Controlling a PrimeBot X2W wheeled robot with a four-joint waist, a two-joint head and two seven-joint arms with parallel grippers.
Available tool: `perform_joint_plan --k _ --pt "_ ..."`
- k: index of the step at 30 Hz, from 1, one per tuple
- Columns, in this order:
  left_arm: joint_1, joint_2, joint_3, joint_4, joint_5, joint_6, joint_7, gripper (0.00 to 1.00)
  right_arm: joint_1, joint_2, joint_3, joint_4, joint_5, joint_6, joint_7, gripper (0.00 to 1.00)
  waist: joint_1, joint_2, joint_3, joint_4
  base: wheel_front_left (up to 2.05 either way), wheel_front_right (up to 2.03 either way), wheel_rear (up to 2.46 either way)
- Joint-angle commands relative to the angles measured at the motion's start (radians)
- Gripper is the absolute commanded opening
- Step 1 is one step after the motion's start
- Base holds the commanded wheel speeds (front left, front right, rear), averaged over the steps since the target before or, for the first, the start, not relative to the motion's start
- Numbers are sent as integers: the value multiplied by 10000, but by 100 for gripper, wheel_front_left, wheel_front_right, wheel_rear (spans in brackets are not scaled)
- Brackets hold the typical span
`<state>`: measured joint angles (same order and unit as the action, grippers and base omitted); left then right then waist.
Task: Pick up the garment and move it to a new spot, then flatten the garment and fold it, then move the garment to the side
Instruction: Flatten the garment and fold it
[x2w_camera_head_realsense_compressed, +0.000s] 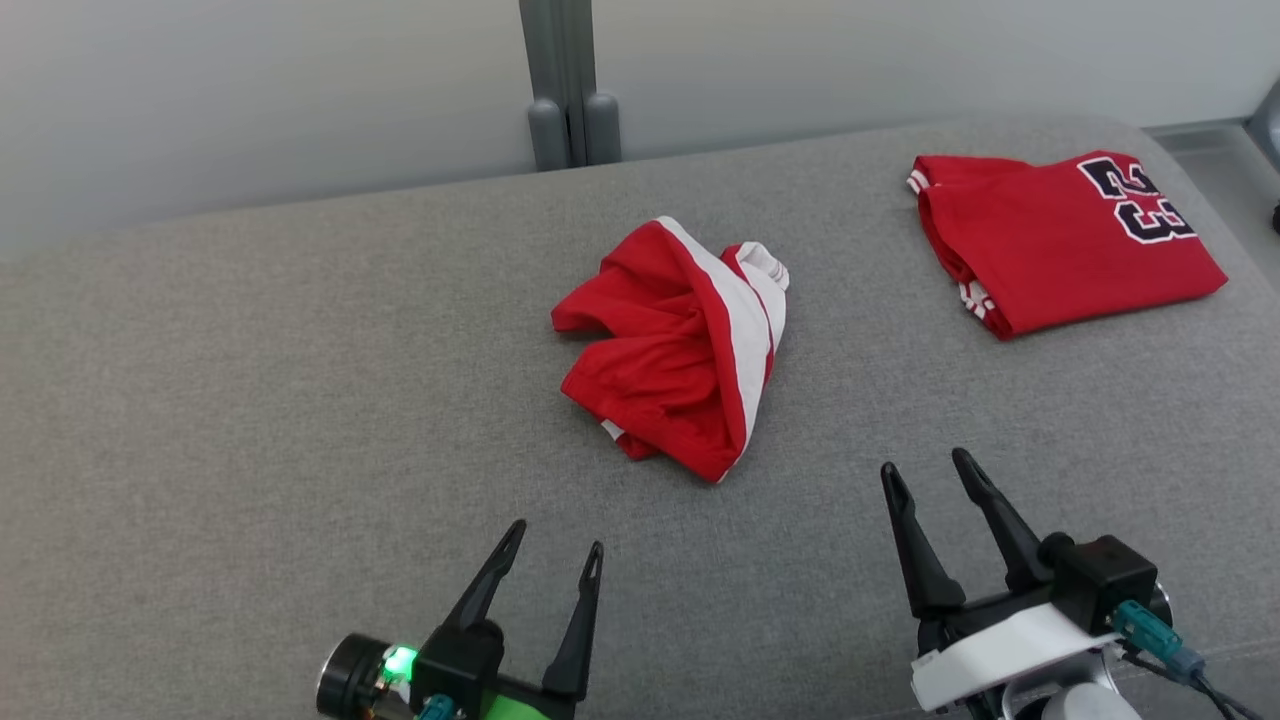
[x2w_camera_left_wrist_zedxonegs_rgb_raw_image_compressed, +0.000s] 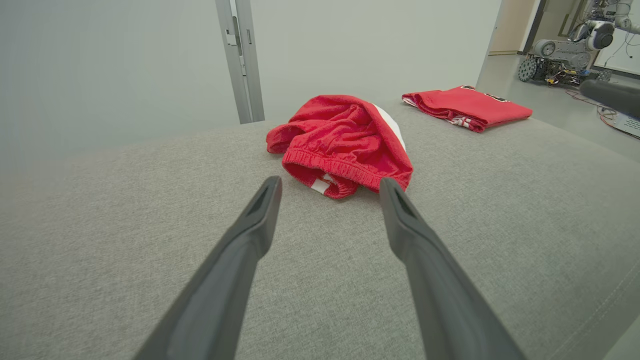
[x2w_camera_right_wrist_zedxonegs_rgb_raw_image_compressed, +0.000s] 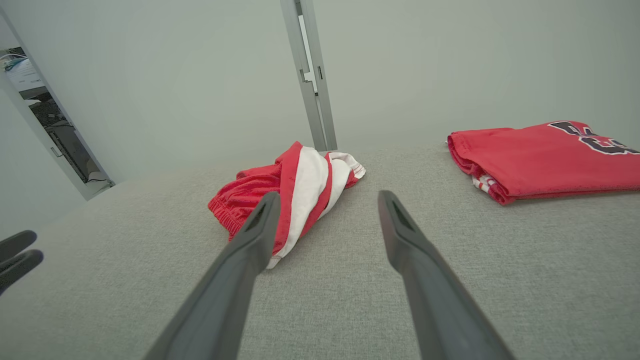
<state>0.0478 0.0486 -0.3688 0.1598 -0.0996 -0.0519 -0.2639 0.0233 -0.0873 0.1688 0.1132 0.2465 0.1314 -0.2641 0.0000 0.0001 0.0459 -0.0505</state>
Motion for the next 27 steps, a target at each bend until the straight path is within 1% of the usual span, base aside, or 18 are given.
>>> perform_joint_plan --k 1,10,19,24,27 --pt "-439 37 -176 171 122 -93 0 100 -287 -67 -37 -88 48 -17 2 100 0 -1 846 -381 0 0 0" --pt "-2470 43 -1378 1813 179 -529 -2 100 -1142 -81 -202 -367 20 -15 2 100 0 -1 2330 -933 0 0 0" --pt "-4103 45 -2402 3281 -71 -729 -2 100 -1785 -34 -340 -581 -21 -15 2 100 0 -1 3510 -1173 0 0 0" --pt "-4592 45 -2543 3331 -206 -758 -2 100 -1991 0 -458 -606 5 -17 2 100 0 -1 3876 -1302 0 0 0" --pt "-4657 42 -2390 3028 -41 -562 -2 100 -2017 8 -533 -580 13 -15 2 100 0 -1 3972 -1315 0 0 0"
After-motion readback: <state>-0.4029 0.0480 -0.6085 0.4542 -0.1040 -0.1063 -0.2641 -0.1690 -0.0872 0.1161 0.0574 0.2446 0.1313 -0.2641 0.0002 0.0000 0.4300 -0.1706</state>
